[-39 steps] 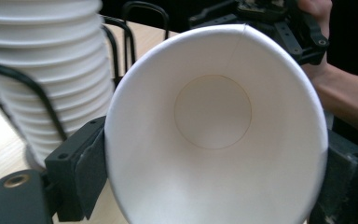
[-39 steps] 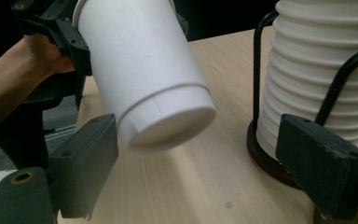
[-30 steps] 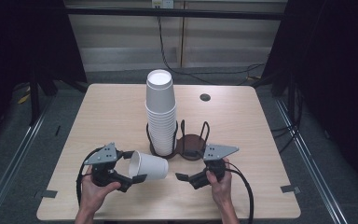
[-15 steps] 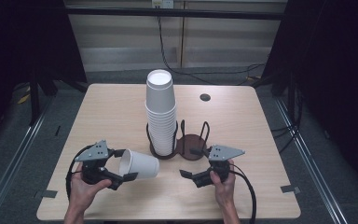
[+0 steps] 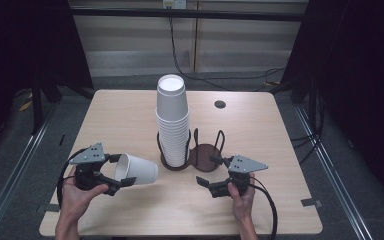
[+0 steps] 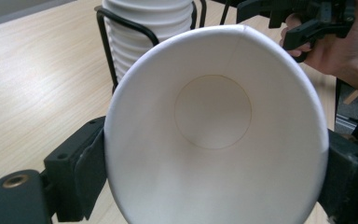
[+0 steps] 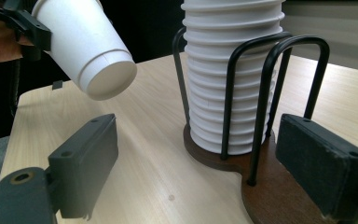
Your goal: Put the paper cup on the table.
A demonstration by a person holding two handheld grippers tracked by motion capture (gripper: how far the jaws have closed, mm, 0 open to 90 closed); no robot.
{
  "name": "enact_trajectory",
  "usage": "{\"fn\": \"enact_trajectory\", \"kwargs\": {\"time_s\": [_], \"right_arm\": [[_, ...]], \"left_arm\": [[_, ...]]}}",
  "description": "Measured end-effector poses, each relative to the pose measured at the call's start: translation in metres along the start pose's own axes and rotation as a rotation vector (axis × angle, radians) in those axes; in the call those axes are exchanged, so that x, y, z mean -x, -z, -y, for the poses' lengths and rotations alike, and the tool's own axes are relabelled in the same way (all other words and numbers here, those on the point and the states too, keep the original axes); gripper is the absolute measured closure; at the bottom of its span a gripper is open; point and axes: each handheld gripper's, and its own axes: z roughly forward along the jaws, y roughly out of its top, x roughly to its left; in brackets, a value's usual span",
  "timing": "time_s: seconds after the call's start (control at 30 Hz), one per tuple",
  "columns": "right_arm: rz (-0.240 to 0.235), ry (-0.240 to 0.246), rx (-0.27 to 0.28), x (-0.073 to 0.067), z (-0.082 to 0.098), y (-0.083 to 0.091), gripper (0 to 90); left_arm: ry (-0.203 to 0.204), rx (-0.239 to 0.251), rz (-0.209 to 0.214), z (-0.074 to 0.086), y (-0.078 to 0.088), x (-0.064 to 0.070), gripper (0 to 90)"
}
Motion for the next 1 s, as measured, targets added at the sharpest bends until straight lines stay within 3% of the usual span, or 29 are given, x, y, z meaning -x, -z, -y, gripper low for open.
{"fn": "enact_trajectory", "kwargs": {"time_s": [0.13, 0.3, 0.43, 0.57, 0.6, 0.67, 0.73, 0.77, 1.0], "right_arm": [[0.006, -0.003, 0.004, -0.002, 0.003, 0.002, 12.5], [0.009, -0.018, 0.046, -0.005, 0.015, 0.007, 12.4], [0.037, -0.035, 0.039, -0.004, 0.023, 0.009, 12.5], [0.082, -0.031, 0.027, -0.005, 0.026, 0.009, 12.5], [0.123, -0.028, 0.025, -0.006, 0.028, 0.008, 12.5], [0.157, -0.019, 0.045, -0.007, 0.031, 0.007, 12.6], [0.185, -0.028, 0.064, -0.007, 0.035, 0.007, 12.4], [0.228, -0.025, 0.069, -0.008, 0.036, 0.006, 12.5], [0.273, -0.018, 0.119, -0.008, 0.039, 0.005, 12.4]], "left_arm": [[0.016, -0.025, -0.018, 0.001, 0.000, -0.006, 11.8], [0.031, -0.057, -0.039, 0.001, -0.003, -0.013, 11.8], [0.030, -0.113, -0.063, -0.001, -0.007, -0.020, 11.8], [0.034, -0.143, -0.076, -0.003, -0.011, -0.025, 11.7], [0.033, -0.155, -0.081, -0.004, -0.012, -0.026, 11.7], [0.026, -0.183, -0.101, -0.006, -0.012, -0.029, 11.7], [0.026, -0.182, -0.091, -0.008, -0.012, -0.032, 11.5], [0.029, -0.196, -0.092, -0.010, -0.013, -0.034, 11.4], [0.028, -0.280, -0.133, -0.018, -0.016, -0.048, 11.3]]}}
